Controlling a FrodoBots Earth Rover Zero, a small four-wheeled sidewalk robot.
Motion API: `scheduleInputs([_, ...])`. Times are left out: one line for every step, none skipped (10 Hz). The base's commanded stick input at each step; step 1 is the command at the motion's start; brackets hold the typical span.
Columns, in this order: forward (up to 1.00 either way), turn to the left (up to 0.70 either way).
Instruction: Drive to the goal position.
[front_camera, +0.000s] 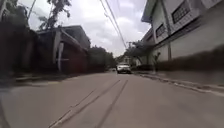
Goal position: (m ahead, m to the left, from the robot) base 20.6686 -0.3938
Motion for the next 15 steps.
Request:
scheduleInputs([0.5, 0.0])
scheduleInputs([0.5, 0.0])
scheduleInputs([0.5, 0.0])
scheduleInputs([0.5, 0.0])
scheduleInputs([0.5, 0.0])
scheduleInputs([0.5, 0.0])
scheduleInputs([0.5, 0.0])
scheduleInputs([0.5, 0.0])
scheduleInputs([0.5, 0.0])
scheduleInputs([0.5, 0.0])
scheduleInputs([0.5, 0.0])
scheduleInputs([0.5, 0.0])
scheduleInputs([0.5, 0.0])
scheduleInputs([0.5, 0.0])
scheduleInputs([0.5, 0.0])
